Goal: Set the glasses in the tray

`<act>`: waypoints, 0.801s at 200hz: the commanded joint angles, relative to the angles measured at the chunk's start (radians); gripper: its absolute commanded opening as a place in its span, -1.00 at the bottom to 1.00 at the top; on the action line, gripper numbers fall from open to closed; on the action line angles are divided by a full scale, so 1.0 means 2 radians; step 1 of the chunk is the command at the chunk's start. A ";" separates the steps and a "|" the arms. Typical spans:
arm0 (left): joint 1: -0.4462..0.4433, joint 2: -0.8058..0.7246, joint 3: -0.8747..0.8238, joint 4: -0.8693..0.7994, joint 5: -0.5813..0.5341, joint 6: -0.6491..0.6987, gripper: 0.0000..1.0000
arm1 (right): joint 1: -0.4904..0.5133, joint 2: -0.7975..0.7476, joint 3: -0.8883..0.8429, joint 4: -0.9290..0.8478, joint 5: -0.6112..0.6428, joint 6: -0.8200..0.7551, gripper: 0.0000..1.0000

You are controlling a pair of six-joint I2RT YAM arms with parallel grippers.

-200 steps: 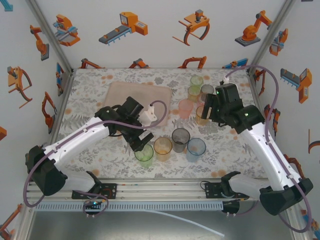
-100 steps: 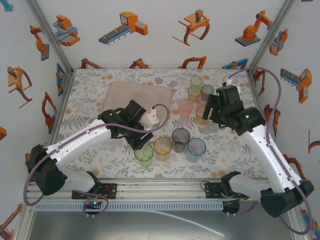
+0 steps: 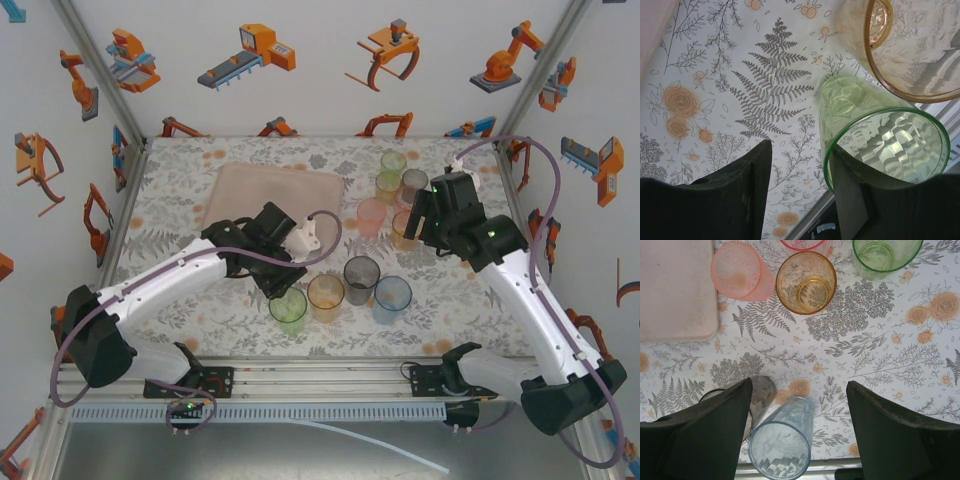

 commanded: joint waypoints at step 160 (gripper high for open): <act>-0.002 -0.009 0.003 -0.011 -0.042 -0.009 -0.89 | 0.002 -0.017 -0.010 0.007 0.025 0.006 0.39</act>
